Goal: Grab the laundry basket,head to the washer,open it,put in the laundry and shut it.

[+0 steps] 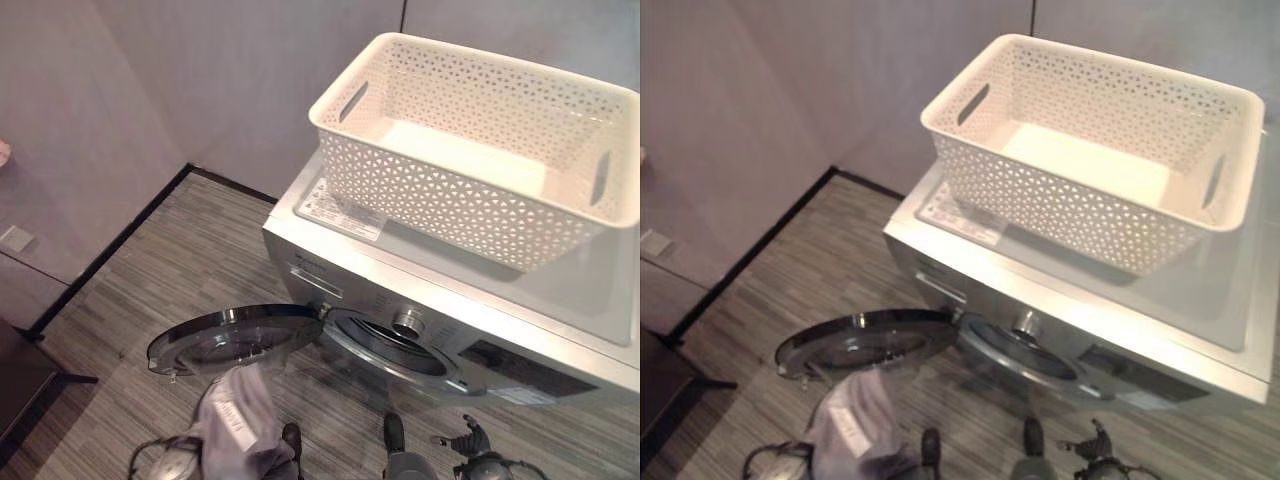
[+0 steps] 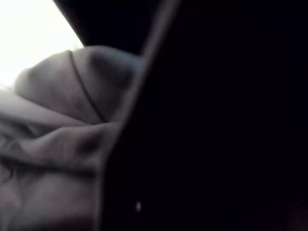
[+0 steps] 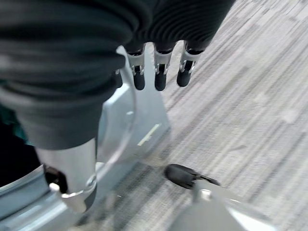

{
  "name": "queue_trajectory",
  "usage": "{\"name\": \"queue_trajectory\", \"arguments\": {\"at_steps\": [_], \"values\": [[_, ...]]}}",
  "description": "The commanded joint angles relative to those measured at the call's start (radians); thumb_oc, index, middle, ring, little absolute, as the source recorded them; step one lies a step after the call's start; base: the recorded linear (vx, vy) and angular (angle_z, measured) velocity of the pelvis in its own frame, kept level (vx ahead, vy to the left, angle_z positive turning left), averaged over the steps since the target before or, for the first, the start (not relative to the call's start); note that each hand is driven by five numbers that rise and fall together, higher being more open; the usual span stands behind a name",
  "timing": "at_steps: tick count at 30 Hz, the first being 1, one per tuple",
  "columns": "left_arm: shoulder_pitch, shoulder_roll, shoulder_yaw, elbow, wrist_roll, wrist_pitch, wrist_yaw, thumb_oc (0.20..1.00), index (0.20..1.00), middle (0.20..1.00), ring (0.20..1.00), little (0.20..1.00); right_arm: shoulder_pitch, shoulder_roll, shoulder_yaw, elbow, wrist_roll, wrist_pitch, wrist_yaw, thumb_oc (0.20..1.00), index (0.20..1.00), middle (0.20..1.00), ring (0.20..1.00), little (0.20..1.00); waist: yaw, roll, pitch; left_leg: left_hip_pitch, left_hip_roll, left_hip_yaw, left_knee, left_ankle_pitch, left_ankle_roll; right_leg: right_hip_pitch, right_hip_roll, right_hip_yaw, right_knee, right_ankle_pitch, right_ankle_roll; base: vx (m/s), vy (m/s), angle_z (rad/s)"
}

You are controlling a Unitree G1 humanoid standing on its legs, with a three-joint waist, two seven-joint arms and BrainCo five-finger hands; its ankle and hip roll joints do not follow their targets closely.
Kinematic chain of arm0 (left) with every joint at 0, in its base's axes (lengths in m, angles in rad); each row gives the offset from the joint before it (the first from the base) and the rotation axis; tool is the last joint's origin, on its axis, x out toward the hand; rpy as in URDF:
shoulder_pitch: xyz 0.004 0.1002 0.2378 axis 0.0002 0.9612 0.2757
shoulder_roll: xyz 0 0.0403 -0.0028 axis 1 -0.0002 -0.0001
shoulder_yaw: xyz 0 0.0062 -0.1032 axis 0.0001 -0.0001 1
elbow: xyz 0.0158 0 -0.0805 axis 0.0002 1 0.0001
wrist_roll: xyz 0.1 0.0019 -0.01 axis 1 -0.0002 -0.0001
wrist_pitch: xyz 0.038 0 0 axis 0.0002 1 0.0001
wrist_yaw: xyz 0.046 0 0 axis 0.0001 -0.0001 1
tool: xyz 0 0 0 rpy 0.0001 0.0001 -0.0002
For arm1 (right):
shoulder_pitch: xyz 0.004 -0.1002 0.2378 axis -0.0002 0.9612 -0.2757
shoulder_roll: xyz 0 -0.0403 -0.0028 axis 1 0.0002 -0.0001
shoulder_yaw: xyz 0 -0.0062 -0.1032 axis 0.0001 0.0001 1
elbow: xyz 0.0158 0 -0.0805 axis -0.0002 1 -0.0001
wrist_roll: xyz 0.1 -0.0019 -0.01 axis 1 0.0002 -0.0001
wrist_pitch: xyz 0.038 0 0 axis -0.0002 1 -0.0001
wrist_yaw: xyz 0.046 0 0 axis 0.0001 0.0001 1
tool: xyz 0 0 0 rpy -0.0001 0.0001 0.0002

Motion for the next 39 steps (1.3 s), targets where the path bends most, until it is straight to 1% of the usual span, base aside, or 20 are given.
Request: {"name": "queue_trajectory", "arguments": {"at_steps": [1,4,5,6,10,12,14,15,18,19,20,21,22,25,27,28,30,31,38,39], "values": [[-0.143,-0.013,-0.057,-0.002,0.051,-0.056,0.057,0.2,0.2,0.2,0.2,0.2,-0.042,-0.026,0.038,-0.024,0.041,-0.022,-0.035,1.0,1.0,1.0,1.0,1.0,-0.006,-0.037,0.064,-0.028,0.01,-0.003,0.041,-0.071,0.043,-0.099,-0.051,0.048,0.009,-0.012,0.05,-0.22,-0.045,-0.28],[-0.237,-0.044,-0.087,0.035,0.039,-0.067,0.093,0.2,0.2,0.2,0.2,0.2,-0.059,-0.027,0.056,-0.05,0.043,-0.022,-0.043,1.0,1.0,1.0,1.0,1.0,-0.026,-0.052,0.089,-0.08,0.01,0.012,0.057,-0.065,0.039,-0.152,-0.051,0.054,0.009,0.011,0.049,-0.13,-0.021,-0.1],[-0.302,-0.064,-0.109,0.057,0.028,-0.075,0.123,0.2,0.2,0.2,0.2,0.2,-0.075,-0.023,0.067,-0.067,0.05,-0.025,-0.057,1.0,1.0,1.0,1.0,1.0,-0.037,-0.065,0.114,-0.127,0.01,0.022,0.082,-0.062,0.035,-0.188,-0.051,0.058,0.013,0.023,0.048,-0.11,-0.017,-0.07],[-0.303,-0.065,-0.109,0.058,0.028,-0.075,0.123,0.2,0.2,0.2,0.2,0.2,-0.076,-0.023,0.067,-0.067,0.05,-0.025,-0.057,1.0,1.0,1.0,1.0,1.0,-0.037,-0.065,0.113,-0.13,0.01,0.022,0.084,-0.063,0.035,-0.19,-0.052,0.058,0.013,0.023,0.048,-0.13,-0.022,-0.1],[-0.422,-0.121,-0.135,0.134,-0.002,-0.087,0.171,0.2,0.2,0.2,0.2,0.2,-0.115,-0.021,0.093,-0.095,0.059,-0.031,-0.083,1.0,1.0,1.0,1.0,1.0,-0.057,-0.092,0.155,-0.23,0.016,0.028,0.145,-0.065,0.029,-0.263,-0.058,0.069,0.017,0.044,0.047,-0.08,-0.034,-0.12],[-0.513,-0.176,-0.143,0.216,-0.03,-0.094,0.21,0.2,0.2,0.2,0.2,0.2,-0.145,-0.011,0.117,-0.115,0.066,-0.038,-0.106,1.0,1.0,1.0,1.0,1.0,-0.072,-0.109,0.179,-0.301,0.012,0.034,0.185,-0.066,0.025,-0.318,-0.061,0.076,0.018,0.06,0.049,-0.1,-0.044,-0.09],[-0.544,-0.191,-0.143,0.24,-0.04,-0.098,0.224,0.2,0.2,0.2,0.2,0.2,-0.166,-0.009,0.132,-0.121,0.064,-0.041,-0.115,1.0,1.0,1.0,1.0,1.0,-0.075,-0.113,0.186,-0.322,0.01,0.037,0.192,-0.066,0.024,-0.337,-0.061,0.076,0.02,0.064,0.05,-0.06,-0.025,0.0],[-0.611,-0.217,-0.14,0.285,-0.057,-0.104,0.248,0.2,0.2,0.2,0.2,0.2,-0.212,-0.003,0.155,-0.131,0.063,-0.042,-0.131,1.0,1.0,1.0,1.0,1.0,-0.081,-0.119,0.2,-0.362,0.007,0.04,0.205,-0.064,0.022,-0.37,-0.06,0.079,0.019,0.075,0.051,-0.06,-0.028,-0.02],[-0.696,-0.243,-0.142,0.336,-0.057,-0.114,0.279,0.2,0.2,0.2,0.2,0.2,-0.279,0.012,0.183,-0.135,0.072,-0.054,-0.154,1.0,1.0,1.0,1.0,1.0,-0.089,-0.125,0.215,-0.423,0.007,0.043,0.227,-0.062,0.018,-0.424,-0.059,0.079,0.021,0.086,0.054,-0.05,-0.023,-0.02],[-0.699,-0.242,-0.118,0.321,-0.072,-0.132,0.29,0.2,0.2,0.2,0.2,0.2,-0.202,0.044,0.212,-0.185,0.045,-0.072,-0.152,1.0,1.0,1.0,1.0,1.0,-0.101,-0.128,0.218,-0.433,0.012,0.051,0.232,-0.066,0.017,-0.44,-0.055,0.087,0.023,0.089,0.056,-0.03,0.025,-0.02],[-0.713,-0.241,-0.098,0.324,-0.077,-0.15,0.302,0.2,0.2,0.2,0.2,0.2,-0.18,0.027,0.225,-0.202,0.018,-0.097,-0.136,1.0,1.0,1.0,1.0,1.0,-0.109,-0.131,0.225,-0.448,0.017,0.059,0.24,-0.066,0.014,-0.459,-0.052,0.094,0.026,0.092,0.056,-0.02,0.027,-0.04],[-0.739,-0.237,-0.091,0.343,-0.09,-0.15,0.311,0.2,0.2,0.2,0.2,0.2,-0.17,0.009,0.22,-0.253,-0.004,-0.081,-0.135,1.0,1.0,1.0,1.0,1.0,-0.123,-0.14,0.231,-0.467,0.023,0.06,0.249,-0.069,0.012,-0.481,-0.047,0.099,0.03,0.093,0.056,-0.03,-0.022,-0.09],[-0.769,-0.236,-0.082,0.364,-0.097,-0.148,0.314,0.2,0.2,0.2,0.2,0.2,-0.152,0.002,0.224,-0.321,-0.02,-0.091,-0.128,1.0,1.0,1.0,1.0,1.0,-0.136,-0.148,0.232,-0.482,0.027,0.06,0.256,-0.07,0.009,-0.497,-0.044,0.1,0.034,0.095,0.056,-0.03,-0.057,-0.16],[-0.867,-0.252,-0.059,0.439,-0.114,-0.163,0.36,0.2,0.2,0.2,0.2,0.2,-0.126,-0.021,0.233,-0.374,-0.024,-0.117,-0.137,1.0,1.0,1.0,1.0,1.0,-0.167,-0.159,0.236,-0.523,0.037,0.055,0.269,-0.073,0.005,-0.539,-0.035,0.1,0.046,0.094,0.052,-0.02,-0.06,-0.08],[-0.894,-0.253,-0.051,0.46,-0.116,-0.166,0.369,0.2,0.2,0.2,0.2,0.2,-0.123,-0.024,0.234,-0.384,-0.022,-0.126,-0.142,1.0,1.0,1.0,1.0,1.0,-0.175,-0.16,0.235,-0.535,0.041,0.053,0.271,-0.074,0.004,-0.552,-0.034,0.099,0.051,0.094,0.051,0.05,-0.034,0.01],[-0.926,-0.255,-0.043,0.482,-0.116,-0.169,0.379,0.2,0.2,0.2,0.2,0.2,-0.116,-0.026,0.236,-0.396,-0.024,-0.132,-0.147,1.0,1.0,1.0,1.0,1.0,-0.176,-0.152,0.238,-0.53,0.052,0.048,0.27,-0.1,-0.003,-0.549,-0.022,0.094,0.053,0.076,0.053,0.09,-0.035,-0.03],[-0.988,-0.254,-0.025,0.514,-0.119,-0.177,0.404,0.2,0.2,0.2,0.2,0.2,-0.11,-0.033,0.243,-0.414,-0.03,-0.145,-0.153,1.0,1.0,1.0,1.0,1.0,-0.193,-0.153,0.242,-0.545,0.058,0.048,0.27,-0.102,-0.005,-0.573,-0.016,0.093,0.062,0.074,0.053,0.06,-0.036,-0.07],[-1.058,-0.237,-0.003,0.541,-0.129,-0.185,0.427,0.2,0.2,0.2,0.2,0.2,-0.105,-0.045,0.248,-0.436,-0.034,-0.158,-0.162,1.0,1.0,1.0,1.0,1.0,-0.211,-0.156,0.244,-0.566,0.064,0.05,0.269,-0.104,-0.008,-0.604,-0.009,0.094,0.069,0.074,0.055,0.03,-0.052,-0.12],[-1.254,-0.156,0.033,0.602,-0.143,-0.206,0.478,0.2,0.2,0.2,0.2,0.2,-0.072,-0.073,0.246,-0.475,-0.027,-0.202,-0.171,1.0,1.0,1.0,1.0,1.0,-0.252,-0.158,0.238,-0.651,0.094,0.038,0.3,-0.12,-0.017,-0.707,0.017,0.091,0.133,0.047,0.046,0.03,-0.07,-0.08],[-1.256,-0.156,0.034,0.603,-0.143,-0.206,0.478,0.2,0.2,0.2,0.2,0.2,-0.072,-0.074,0.246,-0.475,-0.027,-0.202,-0.171,1.0,1.0,1.0,1.0,1.0,-0.253,-0.156,0.237,-0.655,0.094,0.036,0.302,-0.121,-0.018,-0.711,0.017,0.09,0.135,0.046,0.046,0.01,-0.055,-0.03]]}}
